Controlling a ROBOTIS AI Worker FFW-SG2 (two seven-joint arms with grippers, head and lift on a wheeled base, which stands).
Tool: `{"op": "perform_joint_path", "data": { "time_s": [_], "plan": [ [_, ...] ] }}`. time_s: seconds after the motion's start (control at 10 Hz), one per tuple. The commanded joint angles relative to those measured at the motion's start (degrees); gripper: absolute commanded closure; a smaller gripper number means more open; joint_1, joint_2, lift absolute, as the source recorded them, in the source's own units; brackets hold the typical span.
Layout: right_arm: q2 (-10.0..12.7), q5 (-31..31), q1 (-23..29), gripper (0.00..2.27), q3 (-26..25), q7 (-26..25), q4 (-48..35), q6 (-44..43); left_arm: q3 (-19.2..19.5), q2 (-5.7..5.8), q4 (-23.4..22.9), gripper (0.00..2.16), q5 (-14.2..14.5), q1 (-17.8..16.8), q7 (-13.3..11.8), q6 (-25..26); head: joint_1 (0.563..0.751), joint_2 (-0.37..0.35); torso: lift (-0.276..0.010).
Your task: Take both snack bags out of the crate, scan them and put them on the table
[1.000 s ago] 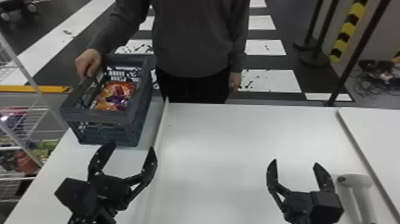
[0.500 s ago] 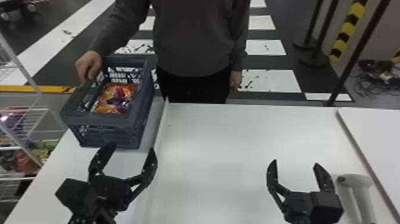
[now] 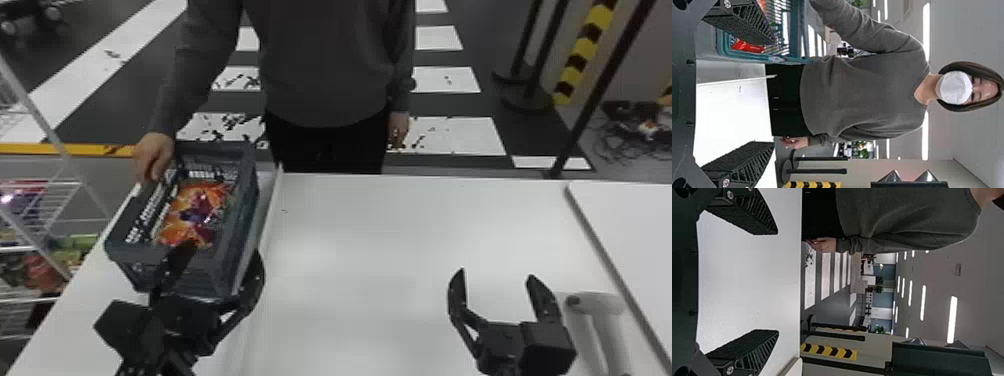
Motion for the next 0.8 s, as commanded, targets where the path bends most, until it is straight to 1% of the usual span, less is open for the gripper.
{"op": "perform_joint_path", "data": {
  "time_s": [0.0, 0.5, 0.6, 0.7],
  "plan": [
    [0.1, 0.0, 0.0, 0.10, 0.0, 0.0, 0.0, 0.1, 0.0, 0.00, 0.0, 0.08, 0.0, 0.0, 0.0, 0.0, 0.695, 0.075, -0.092],
    [0.1, 0.0, 0.0, 0.10, 0.0, 0.0, 0.1, 0.3, -0.1, 0.09, -0.5, 0.08, 0.1, 0.1, 0.1, -1.2, 0.695, 0.074, -0.092],
    [0.1, 0.0, 0.0, 0.10, 0.0, 0.0, 0.0, 0.3, 0.4, 0.18, -1.0, 0.08, 0.4, 0.0, 0.1, -1.2, 0.695, 0.073, -0.092],
    [0.1, 0.0, 0.0, 0.10, 0.0, 0.0, 0.1, 0.3, 1.9, 0.26, -1.3, 0.08, 2.6, -0.2, -1.4, -1.9, 0.695, 0.074, -0.092]
  ]
}}
